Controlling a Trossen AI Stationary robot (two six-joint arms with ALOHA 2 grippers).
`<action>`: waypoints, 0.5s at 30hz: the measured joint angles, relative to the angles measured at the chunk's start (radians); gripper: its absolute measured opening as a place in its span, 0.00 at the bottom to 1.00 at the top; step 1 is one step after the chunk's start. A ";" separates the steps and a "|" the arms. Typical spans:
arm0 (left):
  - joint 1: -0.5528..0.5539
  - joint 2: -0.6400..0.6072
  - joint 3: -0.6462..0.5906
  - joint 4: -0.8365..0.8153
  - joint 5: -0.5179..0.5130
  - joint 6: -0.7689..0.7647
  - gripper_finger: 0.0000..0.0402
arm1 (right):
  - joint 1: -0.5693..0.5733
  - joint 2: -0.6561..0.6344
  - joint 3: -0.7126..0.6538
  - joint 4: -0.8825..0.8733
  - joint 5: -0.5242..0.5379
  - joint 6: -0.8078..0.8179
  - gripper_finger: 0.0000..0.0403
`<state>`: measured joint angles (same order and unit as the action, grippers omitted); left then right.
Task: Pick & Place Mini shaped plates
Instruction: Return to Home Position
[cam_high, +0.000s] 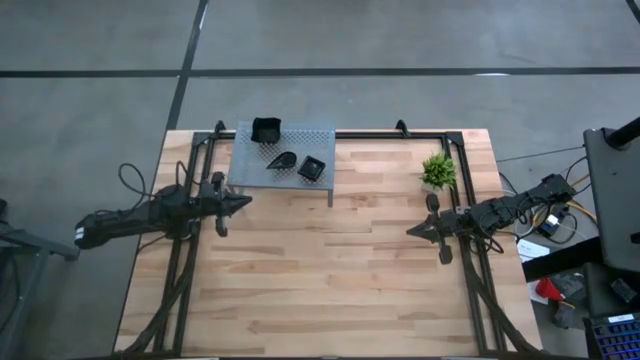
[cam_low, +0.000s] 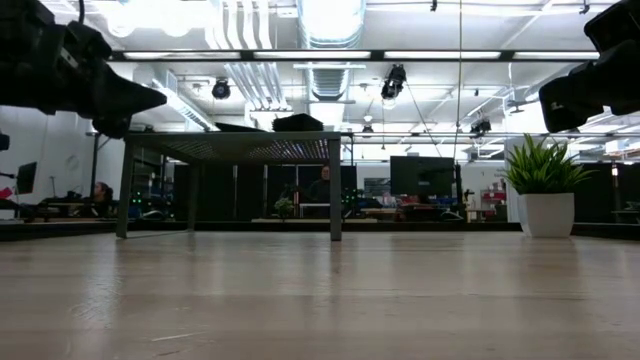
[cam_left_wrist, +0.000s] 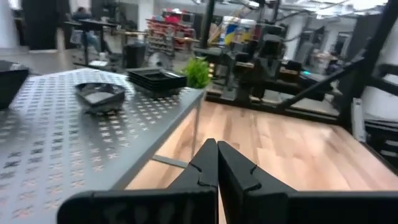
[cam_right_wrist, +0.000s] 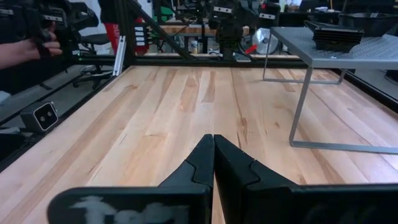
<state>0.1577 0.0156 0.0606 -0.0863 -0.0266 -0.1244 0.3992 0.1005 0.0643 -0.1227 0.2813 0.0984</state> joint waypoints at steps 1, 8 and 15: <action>0.000 0.000 -0.001 -0.003 -0.015 -0.005 0.00 | 0.000 0.000 0.000 0.001 0.000 -0.001 0.02; 0.000 0.013 -0.005 -0.018 -0.020 -0.039 0.00 | 0.000 0.000 0.000 0.000 0.000 -0.001 0.02; 0.000 0.015 -0.006 -0.015 -0.021 -0.040 0.00 | 0.000 0.000 0.000 0.000 0.000 0.003 0.02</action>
<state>0.1581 0.0303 0.0541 -0.1013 -0.0471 -0.1646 0.3989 0.1005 0.0647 -0.1230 0.2813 0.1010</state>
